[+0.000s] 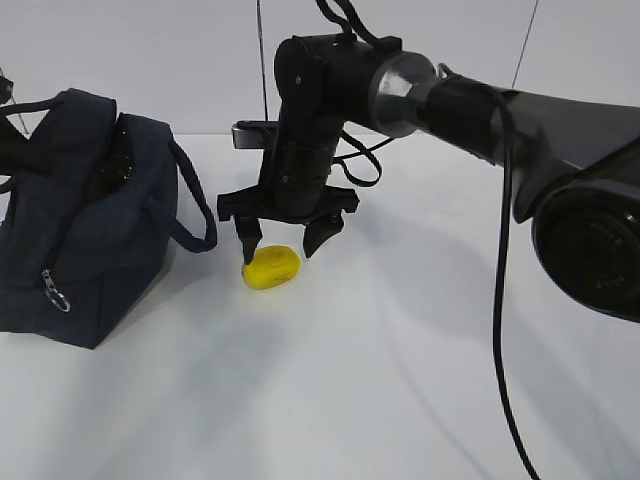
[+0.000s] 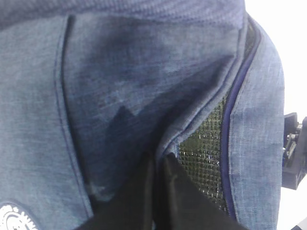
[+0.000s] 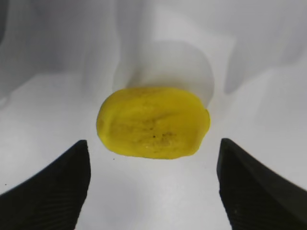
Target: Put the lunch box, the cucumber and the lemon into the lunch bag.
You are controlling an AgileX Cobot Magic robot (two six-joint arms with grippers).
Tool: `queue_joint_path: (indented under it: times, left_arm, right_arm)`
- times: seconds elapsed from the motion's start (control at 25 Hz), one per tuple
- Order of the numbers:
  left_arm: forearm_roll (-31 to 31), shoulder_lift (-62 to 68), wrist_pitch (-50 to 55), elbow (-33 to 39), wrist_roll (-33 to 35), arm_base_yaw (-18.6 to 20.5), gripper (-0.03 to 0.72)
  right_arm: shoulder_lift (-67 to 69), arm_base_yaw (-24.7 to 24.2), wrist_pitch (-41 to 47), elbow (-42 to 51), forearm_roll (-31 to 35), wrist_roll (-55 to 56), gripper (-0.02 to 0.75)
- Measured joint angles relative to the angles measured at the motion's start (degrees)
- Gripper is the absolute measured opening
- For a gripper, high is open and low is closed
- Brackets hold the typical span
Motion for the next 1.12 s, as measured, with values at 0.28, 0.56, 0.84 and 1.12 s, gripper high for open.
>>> queue_joint_path:
  times: [0.28,0.56,0.84,1.12]
  left_arm:
    - [0.2,0.0,-0.2,0.0,0.0,0.0,-0.008]
    - [0.3,0.0,-0.4,0.0,0.0,0.0,-0.008]
    - [2.1,0.0,-0.8,0.0,-0.1,0.1,-0.008]
    - [3.0,0.0,-1.5,0.0,-0.4,2.0,-0.008]
  right_arm:
    - [0.3,0.0,0.0,0.0,-0.1,-0.2,0.612]
    - [0.4,0.0,-1.5,0.0,-0.1,-1.3,0.612]
    - [0.8,0.0,-2.9,0.0,0.4,-1.5,0.612]
    - [2.1,0.0,-4.1,0.0,0.8,-1.6,0.612]
